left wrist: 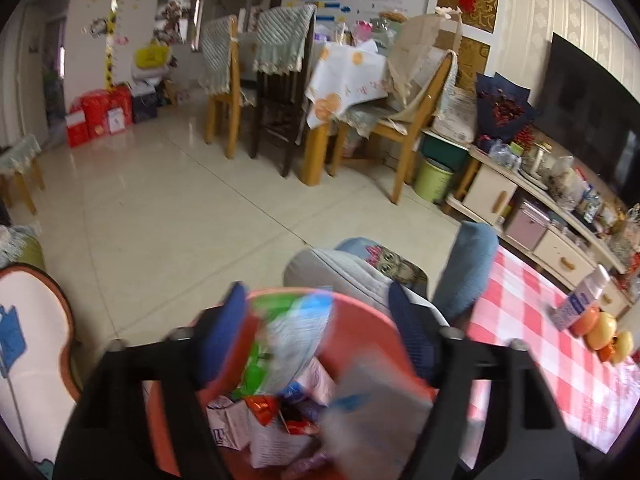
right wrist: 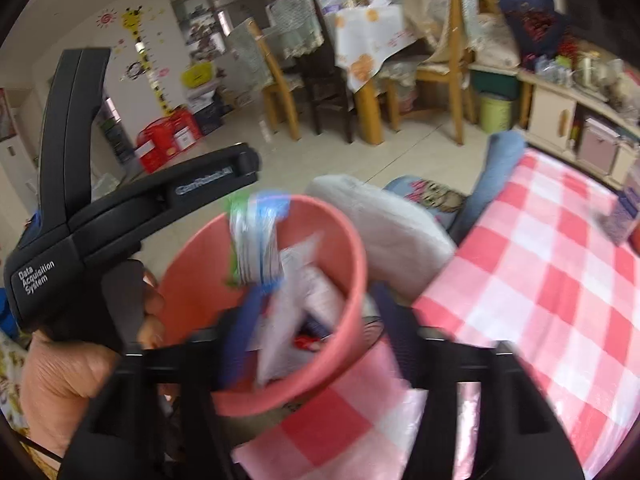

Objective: Collect trash

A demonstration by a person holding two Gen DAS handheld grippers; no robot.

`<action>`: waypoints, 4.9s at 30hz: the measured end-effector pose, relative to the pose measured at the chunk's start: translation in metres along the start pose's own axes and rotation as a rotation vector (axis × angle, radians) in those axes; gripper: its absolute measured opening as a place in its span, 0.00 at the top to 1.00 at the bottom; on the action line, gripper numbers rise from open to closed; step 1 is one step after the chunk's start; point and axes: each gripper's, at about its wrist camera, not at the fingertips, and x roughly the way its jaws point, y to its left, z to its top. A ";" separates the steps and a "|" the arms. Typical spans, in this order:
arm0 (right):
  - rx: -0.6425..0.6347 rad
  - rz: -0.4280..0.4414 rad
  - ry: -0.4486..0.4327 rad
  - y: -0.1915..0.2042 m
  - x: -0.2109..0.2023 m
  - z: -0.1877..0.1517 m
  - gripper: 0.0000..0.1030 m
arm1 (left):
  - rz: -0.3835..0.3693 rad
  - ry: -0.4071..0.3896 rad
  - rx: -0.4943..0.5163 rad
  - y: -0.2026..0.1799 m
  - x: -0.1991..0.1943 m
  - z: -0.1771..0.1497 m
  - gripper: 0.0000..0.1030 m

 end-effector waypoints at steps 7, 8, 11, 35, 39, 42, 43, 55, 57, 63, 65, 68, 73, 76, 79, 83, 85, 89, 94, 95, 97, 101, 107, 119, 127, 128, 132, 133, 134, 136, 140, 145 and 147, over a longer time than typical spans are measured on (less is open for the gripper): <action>0.031 -0.072 -0.069 -0.023 -0.027 -0.004 0.20 | -0.019 0.013 0.030 -0.009 0.000 -0.003 0.16; 0.029 -0.083 -0.073 -0.024 -0.029 -0.005 0.19 | -0.024 0.011 0.035 -0.011 0.000 -0.003 0.16; 0.013 -0.123 -0.083 -0.026 -0.035 -0.009 0.16 | -0.046 0.006 0.048 -0.016 -0.002 -0.005 0.15; 0.010 -0.307 -0.084 -0.077 -0.077 -0.049 0.09 | -0.239 -0.014 0.235 -0.092 -0.020 -0.032 0.04; 0.009 -0.326 -0.092 -0.086 -0.087 -0.054 0.09 | -0.270 -0.011 0.264 -0.106 -0.022 -0.040 0.04; 0.012 -0.341 -0.094 -0.092 -0.093 -0.058 0.09 | -0.276 -0.017 0.288 -0.115 -0.025 -0.043 0.04; 0.013 -0.345 -0.095 -0.095 -0.095 -0.059 0.08 | -0.278 -0.019 0.295 -0.117 -0.026 -0.045 0.04; 0.041 -0.414 -0.119 -0.128 -0.130 -0.078 0.08 | -0.378 0.035 0.347 -0.151 -0.032 -0.062 0.04; 0.046 -0.427 -0.126 -0.134 -0.137 -0.080 0.08 | -0.379 0.034 0.375 -0.160 -0.035 -0.066 0.04; 0.072 -0.468 -0.146 -0.156 -0.157 -0.090 0.08 | -0.407 0.042 0.407 -0.179 -0.042 -0.078 0.04; 0.079 -0.489 -0.155 -0.163 -0.164 -0.095 0.08 | -0.425 0.050 0.389 -0.183 -0.043 -0.081 0.04; 0.087 -0.509 -0.165 -0.172 -0.171 -0.100 0.08 | -0.489 0.081 0.352 -0.190 -0.045 -0.085 0.04; 0.087 -0.550 -0.181 -0.185 -0.185 -0.109 0.08 | -0.533 0.101 0.312 -0.206 -0.050 -0.093 0.04; 0.093 -0.567 -0.191 -0.193 -0.194 -0.114 0.08 | -0.525 0.104 0.319 -0.217 -0.054 -0.100 0.04; 0.083 -0.595 -0.197 -0.198 -0.201 -0.119 0.08 | -0.517 0.085 0.340 -0.228 -0.061 -0.105 0.04; 0.073 -0.629 -0.201 -0.204 -0.210 -0.125 0.08 | -0.518 0.046 0.360 -0.239 -0.072 -0.110 0.04; 0.069 -0.640 -0.207 -0.206 -0.214 -0.128 0.08 | -0.517 0.026 0.367 -0.245 -0.077 -0.112 0.04; 0.058 -0.678 -0.220 -0.212 -0.225 -0.135 0.08 | -0.523 0.009 0.373 -0.254 -0.084 -0.114 0.04; 0.071 -0.701 -0.247 -0.220 -0.239 -0.141 0.08 | -0.531 -0.015 0.392 -0.264 -0.094 -0.118 0.04; 0.071 -0.706 -0.253 -0.221 -0.242 -0.141 0.08 | -0.533 -0.018 0.397 -0.265 -0.095 -0.119 0.04; 0.066 -0.724 -0.266 -0.223 -0.247 -0.141 0.08 | -0.539 -0.031 0.411 -0.270 -0.101 -0.121 0.04; 0.063 -0.748 -0.316 -0.224 -0.262 -0.142 0.08 | -0.556 -0.063 0.424 -0.278 -0.114 -0.124 0.04; 0.058 -0.782 -0.384 -0.225 -0.283 -0.142 0.07 | -0.539 -0.082 0.490 -0.294 -0.132 -0.129 0.04; 0.157 -0.785 -0.462 -0.243 -0.325 -0.153 0.07 | -0.565 -0.046 0.473 -0.311 -0.165 -0.135 0.04; 0.165 -0.816 -0.503 -0.243 -0.350 -0.162 0.07 | -0.588 -0.104 0.498 -0.324 -0.198 -0.134 0.04; 0.163 -0.820 -0.509 -0.243 -0.352 -0.163 0.07 | -0.590 -0.109 0.501 -0.325 -0.202 -0.134 0.04; 0.164 -0.820 -0.528 -0.242 -0.360 -0.167 0.06 | -0.602 -0.119 0.496 -0.330 -0.211 -0.134 0.04; 0.163 -0.822 -0.532 -0.242 -0.362 -0.167 0.06 | -0.606 -0.118 0.496 -0.331 -0.212 -0.134 0.04; 0.164 -0.824 -0.534 -0.242 -0.363 -0.168 0.06 | -0.605 -0.120 0.497 -0.332 -0.214 -0.135 0.04; 0.166 -0.822 -0.537 -0.243 -0.365 -0.169 0.06 | -0.599 -0.128 0.504 -0.334 -0.217 -0.136 0.04; 0.164 -0.824 -0.534 -0.243 -0.366 -0.170 0.06 | -0.597 -0.139 0.509 -0.336 -0.223 -0.137 0.04; 0.167 -0.816 -0.531 -0.244 -0.367 -0.172 0.06 | -0.592 -0.148 0.517 -0.338 -0.226 -0.137 0.04; 0.167 -0.814 -0.532 -0.244 -0.367 -0.172 0.06 | -0.589 -0.152 0.518 -0.337 -0.226 -0.137 0.04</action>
